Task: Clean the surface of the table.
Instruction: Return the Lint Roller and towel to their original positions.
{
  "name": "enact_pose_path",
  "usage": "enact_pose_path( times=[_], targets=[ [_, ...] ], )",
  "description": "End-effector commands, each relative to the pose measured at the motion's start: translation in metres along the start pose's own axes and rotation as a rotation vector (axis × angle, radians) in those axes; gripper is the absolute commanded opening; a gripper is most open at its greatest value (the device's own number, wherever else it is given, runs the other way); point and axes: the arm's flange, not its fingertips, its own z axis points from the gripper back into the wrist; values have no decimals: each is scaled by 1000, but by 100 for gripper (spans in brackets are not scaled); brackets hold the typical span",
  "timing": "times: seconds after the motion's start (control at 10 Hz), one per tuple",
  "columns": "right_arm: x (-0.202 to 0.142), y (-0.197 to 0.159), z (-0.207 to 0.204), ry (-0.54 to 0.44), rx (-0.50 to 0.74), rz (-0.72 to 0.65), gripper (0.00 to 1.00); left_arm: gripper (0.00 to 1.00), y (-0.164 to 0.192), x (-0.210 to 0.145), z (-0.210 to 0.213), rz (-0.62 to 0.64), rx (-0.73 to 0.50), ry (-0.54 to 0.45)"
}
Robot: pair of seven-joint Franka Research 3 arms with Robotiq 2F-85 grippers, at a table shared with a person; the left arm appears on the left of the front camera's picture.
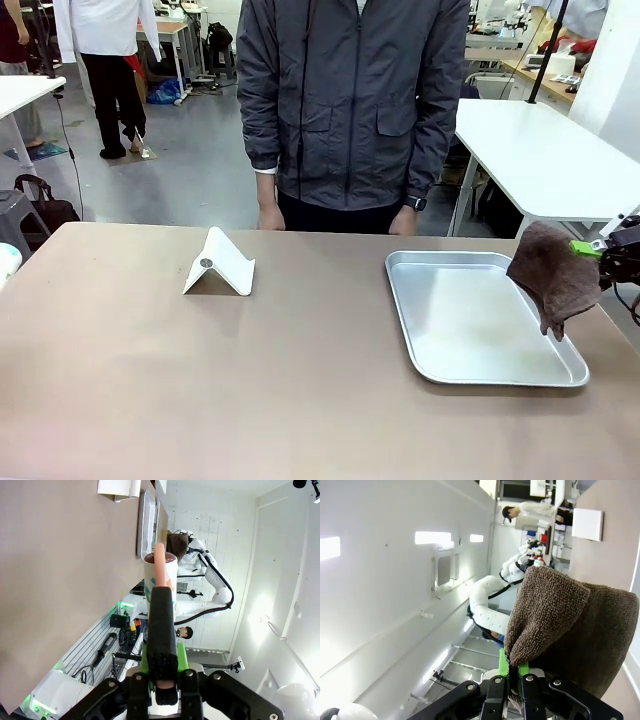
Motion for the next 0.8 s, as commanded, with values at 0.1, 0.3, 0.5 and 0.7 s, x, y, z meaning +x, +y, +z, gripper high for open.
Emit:
enact_pose_path(
  times=[0.1, 0.3, 0.5, 0.7],
  targets=[
    [5, 3, -2, -5, 5, 15, 0, 22, -5, -2, 2, 9, -4, 8],
    [5, 3, -2, -5, 5, 15, 0, 22, -5, -2, 2, 9, -4, 8],
    [5, 3, -2, -5, 5, 15, 0, 22, -5, -2, 2, 9, -4, 8],
    [5, 3, -2, -5, 5, 15, 0, 22, -5, -2, 2, 9, -4, 8]
  ],
)
